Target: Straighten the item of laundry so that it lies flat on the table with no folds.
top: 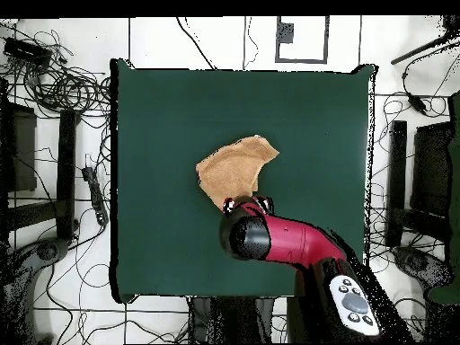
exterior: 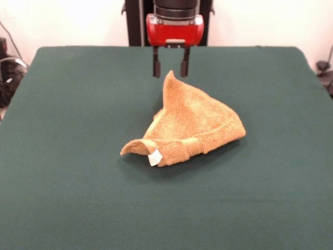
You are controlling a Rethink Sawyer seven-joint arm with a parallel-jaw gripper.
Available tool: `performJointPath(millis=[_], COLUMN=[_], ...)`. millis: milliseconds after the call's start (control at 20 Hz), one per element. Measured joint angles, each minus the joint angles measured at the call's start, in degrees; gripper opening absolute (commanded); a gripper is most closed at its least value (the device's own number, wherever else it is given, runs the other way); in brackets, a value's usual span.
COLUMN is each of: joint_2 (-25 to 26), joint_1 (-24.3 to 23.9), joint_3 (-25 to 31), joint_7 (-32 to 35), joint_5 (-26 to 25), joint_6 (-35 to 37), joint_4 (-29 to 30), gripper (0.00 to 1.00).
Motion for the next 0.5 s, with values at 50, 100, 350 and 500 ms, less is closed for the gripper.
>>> performJointPath(millis=[50, 100, 350, 500], joint_2=[0.16, 0.5, 3.05, 5.18], joint_1=[-0.01, -0.01, -0.01, -0.01], joint_3=[-0.03, -0.12, -0.62, -0.9], joint_7=[0.0, 0.0, 0.0, 0.0], joint_5=[0.0, 0.01, 0.01, 0.01], joint_6=[-0.01, -0.01, -0.01, -0.02], joint_4=[-0.1, -0.29, -1.22, -1.58], gripper=[1.0, 1.0, 1.0, 1.0])
